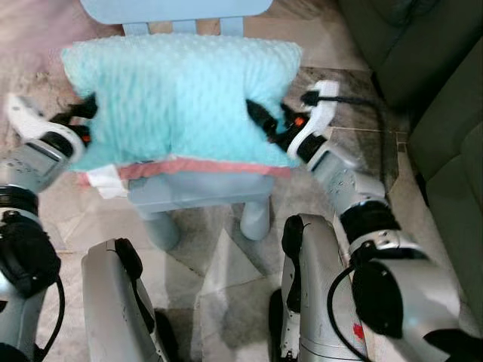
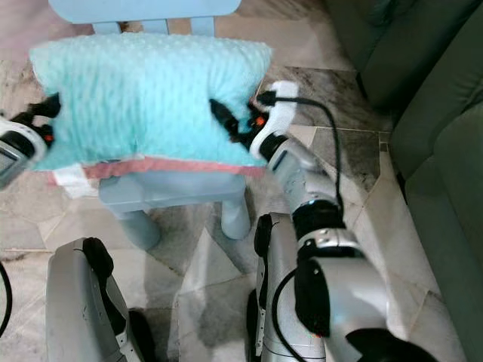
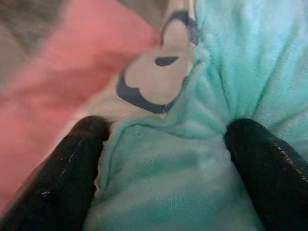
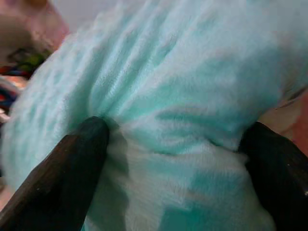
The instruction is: Move the pillow to the sofa
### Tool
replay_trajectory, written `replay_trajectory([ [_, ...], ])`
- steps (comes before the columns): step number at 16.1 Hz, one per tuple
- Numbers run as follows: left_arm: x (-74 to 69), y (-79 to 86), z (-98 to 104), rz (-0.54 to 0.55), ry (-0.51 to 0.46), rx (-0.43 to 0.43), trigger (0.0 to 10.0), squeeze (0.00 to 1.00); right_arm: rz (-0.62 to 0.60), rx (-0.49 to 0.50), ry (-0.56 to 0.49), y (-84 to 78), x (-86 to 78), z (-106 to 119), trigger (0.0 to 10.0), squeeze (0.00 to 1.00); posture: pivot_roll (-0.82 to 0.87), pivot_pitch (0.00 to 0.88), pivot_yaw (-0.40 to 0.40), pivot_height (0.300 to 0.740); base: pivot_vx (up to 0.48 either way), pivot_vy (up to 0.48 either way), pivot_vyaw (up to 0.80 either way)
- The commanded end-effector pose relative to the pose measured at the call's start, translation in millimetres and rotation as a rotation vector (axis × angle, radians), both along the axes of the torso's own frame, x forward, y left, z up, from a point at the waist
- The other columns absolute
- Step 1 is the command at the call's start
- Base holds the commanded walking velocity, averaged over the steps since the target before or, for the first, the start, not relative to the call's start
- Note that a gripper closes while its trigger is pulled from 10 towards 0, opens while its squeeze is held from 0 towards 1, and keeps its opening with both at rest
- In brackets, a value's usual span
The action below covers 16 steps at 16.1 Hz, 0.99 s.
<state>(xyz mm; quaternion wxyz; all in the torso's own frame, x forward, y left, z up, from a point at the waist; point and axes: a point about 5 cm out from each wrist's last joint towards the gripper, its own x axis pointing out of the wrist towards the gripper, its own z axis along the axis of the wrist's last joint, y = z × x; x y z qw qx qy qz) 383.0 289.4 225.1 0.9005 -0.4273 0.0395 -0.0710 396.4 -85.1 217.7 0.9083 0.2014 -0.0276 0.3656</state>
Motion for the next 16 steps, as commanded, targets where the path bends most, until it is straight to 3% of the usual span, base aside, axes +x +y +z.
replay_trajectory([
  [1,0.2,-13.3,-3,-0.115,-0.002,-0.008,10.0,0.0,0.078,0.014,-0.002,12.1,-5.5,-1,0.1,0.0,-0.09,0.316,-0.036,0.36,0.0,0.0,0.0],
  [2,-0.3,-17.2,-4,-0.154,-0.007,-0.017,10.0,0.0,0.09,0.027,-0.001,14.1,-6.6,0,0.0,0.0,-0.09,0.316,-0.036,0.36,0.0,0.0,0.0],
  [3,-1.5,-20.9,-5,-0.199,-0.015,-0.033,0.0,0.0,0.102,0.028,-0.005,15.6,-7.9,1,0.0,0.0,-0.09,0.316,-0.036,0.36,0.0,0.0,0.0],
  [5,-2.7,-24.1,-4,-0.246,-0.036,-0.034,0.0,0.0,0.106,0.031,-0.005,15.3,-8.8,1,0.0,0.0,-0.09,0.313,-0.037,0.36,0.0,0.0,0.0],
  [16,-4.9,-22.5,-1,-0.258,-0.06,-0.056,0.0,0.0,0.114,0.009,-0.008,17.2,-14.8,-4,0.0,0.0,-0.09,0.319,-0.039,0.36,0.0,0.0,0.0],
])
